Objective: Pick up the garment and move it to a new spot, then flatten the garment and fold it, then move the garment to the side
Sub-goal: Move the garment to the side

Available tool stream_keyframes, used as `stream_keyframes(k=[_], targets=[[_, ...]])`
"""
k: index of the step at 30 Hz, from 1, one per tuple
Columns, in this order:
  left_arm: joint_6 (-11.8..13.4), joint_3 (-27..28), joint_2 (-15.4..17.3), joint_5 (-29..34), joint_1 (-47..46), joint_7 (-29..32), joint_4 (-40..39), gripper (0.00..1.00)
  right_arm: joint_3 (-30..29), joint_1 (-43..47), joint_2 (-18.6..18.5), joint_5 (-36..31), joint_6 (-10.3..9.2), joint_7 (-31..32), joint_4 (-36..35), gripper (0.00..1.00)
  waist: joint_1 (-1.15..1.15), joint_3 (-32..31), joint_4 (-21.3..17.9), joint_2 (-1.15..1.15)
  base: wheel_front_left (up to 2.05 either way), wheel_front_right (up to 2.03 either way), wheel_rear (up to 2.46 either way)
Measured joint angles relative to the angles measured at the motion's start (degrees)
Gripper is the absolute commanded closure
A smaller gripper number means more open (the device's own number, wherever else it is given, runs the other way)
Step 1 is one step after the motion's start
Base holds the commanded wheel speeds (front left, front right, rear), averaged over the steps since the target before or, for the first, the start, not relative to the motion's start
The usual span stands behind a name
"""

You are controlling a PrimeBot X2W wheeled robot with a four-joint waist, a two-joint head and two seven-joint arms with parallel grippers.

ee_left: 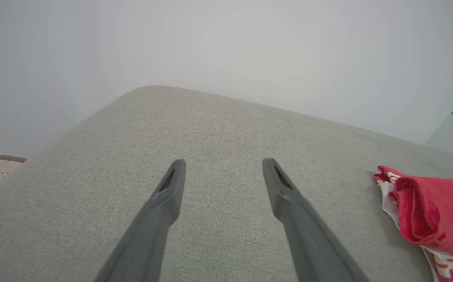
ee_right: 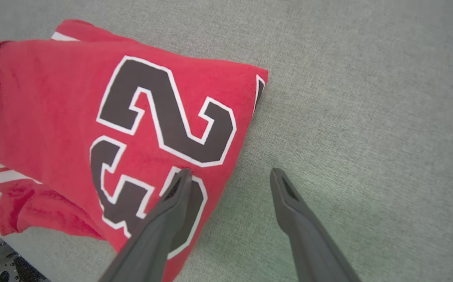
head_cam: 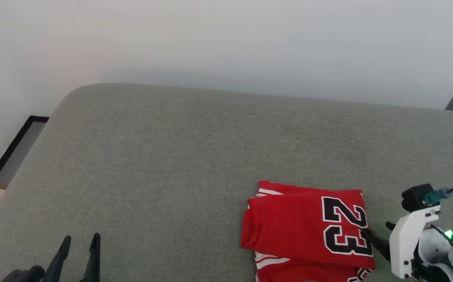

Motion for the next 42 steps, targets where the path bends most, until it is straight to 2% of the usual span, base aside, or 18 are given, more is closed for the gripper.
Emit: stream_keyframes(k=[6,14,15,16,17,27,35,42], targets=[[0.0,-1.6,0.6,-0.6,-1.2,0.0,1.0,0.00,2.4,-4.1,0.2,3.4,0.00,8.8,5.0,0.00,0.00,1.1,2.3,0.00,0.00,0.00,0.00],[0.0,-3.4,0.7,-1.4,-4.3,0.0,1.6,0.00,4.2,-10.9,4.1,7.2,-0.01,16.3,14.4,0.00,0.00,4.1,4.2,0.00,0.00,0.00,0.00],[0.0,-3.6,0.6,-1.5,-4.8,0.0,1.6,0.00,4.7,-11.5,4.2,7.4,-0.02,17.0,15.2,0.10,0.00,4.5,4.4,0.00,0.00,0.00,0.00],[0.0,-3.9,0.6,-1.7,-5.2,0.0,1.7,0.00,5.5,-12.2,4.1,7.3,-0.01,17.3,15.6,0.69,0.00,4.9,4.5,0.00,0.00,0.00,0.00],[0.0,-4.2,0.5,-1.8,-5.6,0.0,1.8,0.00,5.6,-12.7,4.0,7.4,-0.01,17.3,16.2,1.00,0.00,5.2,4.7,0.00,0.00,0.00,0.00],[0.0,-4.2,0.6,-2.4,-8.0,0.0,1.8,0.00,7.0,-16.9,2.2,8.4,0.24,14.0,15.4,1.00,0.00,7.6,3.2,0.00,0.00,0.00,0.00],[0.0,-4.9,1.9,-2.5,-10.4,0.0,1.1,0.00,5.7,-20.4,-3.6,6.8,0.01,11.2,13.1,1.00,0.00,8.8,-0.9,0.00,0.00,0.00,0.00],[0.0,-8.4,3.2,-2.4,-14.4,0.0,0.0,0.00,3.3,-24.7,-8.7,3.0,0.01,8.2,13.3,1.00,0.00,10.7,-5.6,0.00,0.00,0.00,0.00]])
